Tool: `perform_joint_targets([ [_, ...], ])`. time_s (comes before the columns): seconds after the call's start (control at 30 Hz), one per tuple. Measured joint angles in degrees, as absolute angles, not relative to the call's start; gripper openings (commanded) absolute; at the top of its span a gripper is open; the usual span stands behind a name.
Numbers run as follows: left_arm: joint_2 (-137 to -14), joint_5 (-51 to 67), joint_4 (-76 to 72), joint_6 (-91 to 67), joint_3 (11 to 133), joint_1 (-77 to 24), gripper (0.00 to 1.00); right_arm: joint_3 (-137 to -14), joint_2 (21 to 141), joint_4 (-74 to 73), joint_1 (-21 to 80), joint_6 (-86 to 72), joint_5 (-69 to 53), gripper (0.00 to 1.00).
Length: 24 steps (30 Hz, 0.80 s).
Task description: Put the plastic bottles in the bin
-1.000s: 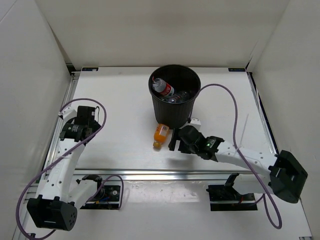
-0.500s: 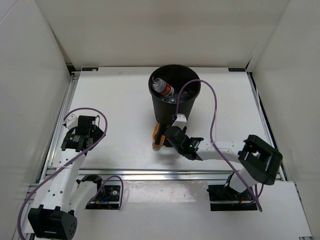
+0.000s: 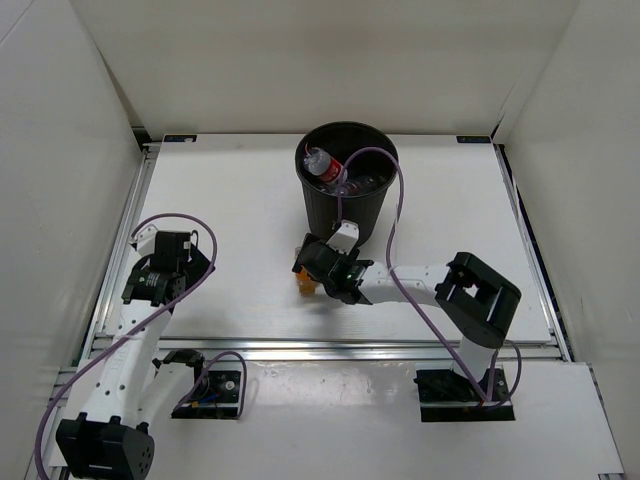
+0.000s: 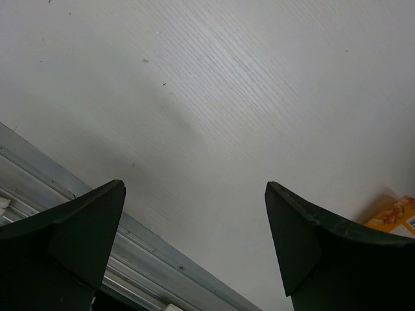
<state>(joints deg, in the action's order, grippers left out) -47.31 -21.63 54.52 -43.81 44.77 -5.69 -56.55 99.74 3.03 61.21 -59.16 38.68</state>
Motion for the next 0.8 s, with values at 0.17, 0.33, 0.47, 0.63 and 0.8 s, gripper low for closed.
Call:
perform_joint_targets([
  [0.17,-47.6,-20.9,53.6,-43.5,44.5,-5.7,1.0,-57.3,100.4,-3.2,61.2,-64.9,39.2,0.89],
  [0.33,-47.6,-20.6,53.3,-43.3,44.5,-5.7,1.0,-57.3,101.7,-6.5,61.7,-67.4,38.5,0.86],
  [0.47,-47.2,-20.6,53.3,-43.3,44.5,-5.7,1.0,-57.9,102.8,-8.3,62.5,-68.2,37.9,0.63],
  [0.63,-46.6,-20.7,53.3,-43.3,44.5,-5.7,1.0,-61.4,103.7,-15.4,62.8,-72.9,37.4,0.43],
  [0.8,-46.8,-21.6,52.7,-43.6,44.0,-5.7,1.0,-68.1,103.1,-34.4,63.9,-82.1,35.5,0.27],
])
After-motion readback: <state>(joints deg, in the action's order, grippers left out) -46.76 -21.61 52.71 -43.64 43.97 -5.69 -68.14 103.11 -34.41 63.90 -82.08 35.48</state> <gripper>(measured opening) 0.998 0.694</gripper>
